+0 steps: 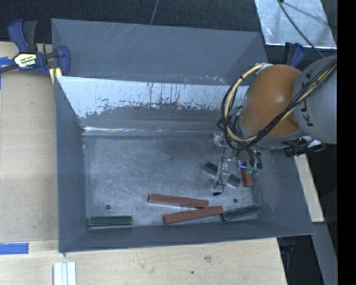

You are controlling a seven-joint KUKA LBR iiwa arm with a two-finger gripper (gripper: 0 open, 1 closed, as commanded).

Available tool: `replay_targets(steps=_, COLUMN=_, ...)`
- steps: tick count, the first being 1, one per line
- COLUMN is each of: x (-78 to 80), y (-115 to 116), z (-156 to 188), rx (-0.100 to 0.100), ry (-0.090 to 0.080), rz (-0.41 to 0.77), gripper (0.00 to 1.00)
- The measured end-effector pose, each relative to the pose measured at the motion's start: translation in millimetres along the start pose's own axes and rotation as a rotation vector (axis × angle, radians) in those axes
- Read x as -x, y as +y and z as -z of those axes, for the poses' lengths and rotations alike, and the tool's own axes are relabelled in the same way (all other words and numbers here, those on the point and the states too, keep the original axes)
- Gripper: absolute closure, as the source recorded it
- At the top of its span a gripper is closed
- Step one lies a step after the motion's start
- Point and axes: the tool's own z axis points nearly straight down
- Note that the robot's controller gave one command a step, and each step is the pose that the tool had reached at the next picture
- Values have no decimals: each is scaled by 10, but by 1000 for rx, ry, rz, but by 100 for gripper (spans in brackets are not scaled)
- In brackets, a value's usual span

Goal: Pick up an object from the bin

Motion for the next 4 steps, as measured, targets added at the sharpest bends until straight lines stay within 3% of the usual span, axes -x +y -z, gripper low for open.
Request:
replay_targets(steps=1, x=-424, y=-309, z=4, rx=-1, ry=-2, rz=-24, gripper=0)
replay_targets(steps=2, x=-82, y=-426, z=-321, rx=0, ry=-5, rz=-58, gripper=100)
replay_targets(steps=3, x=-101, y=-426, z=-346, rx=-1, ry=0, rz=-58, gripper=0)
replay_targets(steps=4, x=-101, y=-427, z=-346, rx=-1, ry=0, rz=-58, gripper=0)
